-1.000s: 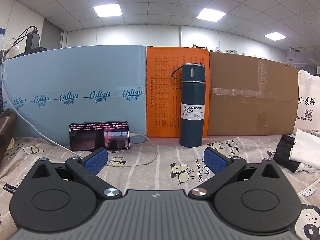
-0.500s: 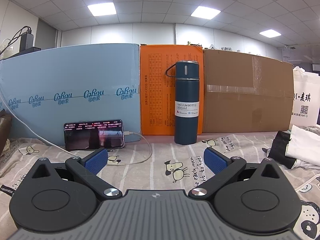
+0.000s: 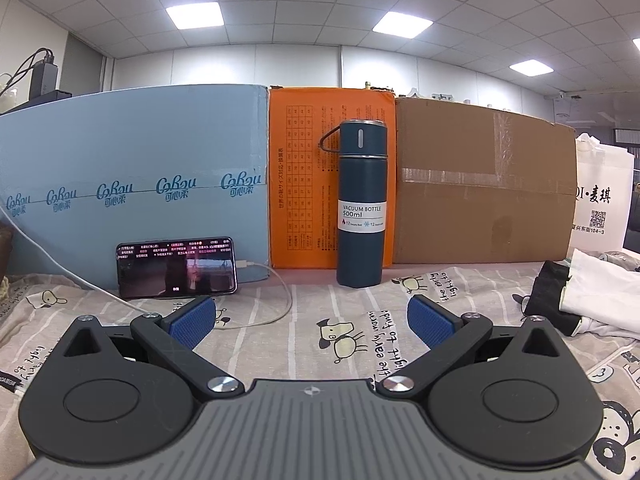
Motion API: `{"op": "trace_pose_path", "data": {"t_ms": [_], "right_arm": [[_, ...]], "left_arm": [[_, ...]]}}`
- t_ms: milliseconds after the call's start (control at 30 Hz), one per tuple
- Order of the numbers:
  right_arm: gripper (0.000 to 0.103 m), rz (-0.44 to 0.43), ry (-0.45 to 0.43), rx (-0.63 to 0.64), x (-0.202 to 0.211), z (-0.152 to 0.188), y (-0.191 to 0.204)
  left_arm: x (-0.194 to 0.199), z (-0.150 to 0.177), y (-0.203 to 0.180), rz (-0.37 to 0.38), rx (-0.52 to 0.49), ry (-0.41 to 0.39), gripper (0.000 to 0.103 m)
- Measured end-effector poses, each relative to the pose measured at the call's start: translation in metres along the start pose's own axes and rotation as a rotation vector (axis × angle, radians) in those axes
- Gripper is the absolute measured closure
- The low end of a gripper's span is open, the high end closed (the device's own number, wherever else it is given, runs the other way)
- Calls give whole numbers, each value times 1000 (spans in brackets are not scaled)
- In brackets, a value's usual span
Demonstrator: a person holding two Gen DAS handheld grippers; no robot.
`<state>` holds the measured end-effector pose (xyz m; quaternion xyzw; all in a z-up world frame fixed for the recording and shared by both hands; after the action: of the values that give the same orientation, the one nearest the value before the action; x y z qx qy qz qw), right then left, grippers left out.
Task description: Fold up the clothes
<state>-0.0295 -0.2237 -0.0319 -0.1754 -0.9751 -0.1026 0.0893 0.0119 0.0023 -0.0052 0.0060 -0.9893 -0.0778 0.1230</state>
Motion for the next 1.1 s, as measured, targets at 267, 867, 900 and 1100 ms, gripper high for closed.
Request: {"op": "trace_pose_path", "data": {"t_ms": [267, 867, 900, 1100], "right_arm": [[0, -38, 11, -40, 4, 0, -3], [0, -263, 59, -187, 5, -1, -10], [0, -270, 54, -196, 5, -1, -11], [0, -290, 36, -230, 8, -4, -15]], "left_arm": [[0, 0, 0, -2, 2, 3, 0], [3, 4, 8, 104, 62, -84, 0], [3, 4, 8, 120, 63, -88, 0], [5, 4, 4, 99, 38, -117, 0]]}}
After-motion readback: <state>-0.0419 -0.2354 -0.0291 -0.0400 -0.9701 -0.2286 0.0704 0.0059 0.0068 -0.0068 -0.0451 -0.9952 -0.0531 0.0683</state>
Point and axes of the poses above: each gripper's, at about its wrist camera, not at the fingertips, and x roughly against the way its jaws point, y to its left, z to its underside, the point moved 2 cm from there along -x, roughly the way its jaws point, and after that the axes turned 9 degrees about -x, right-handed, at the moved point
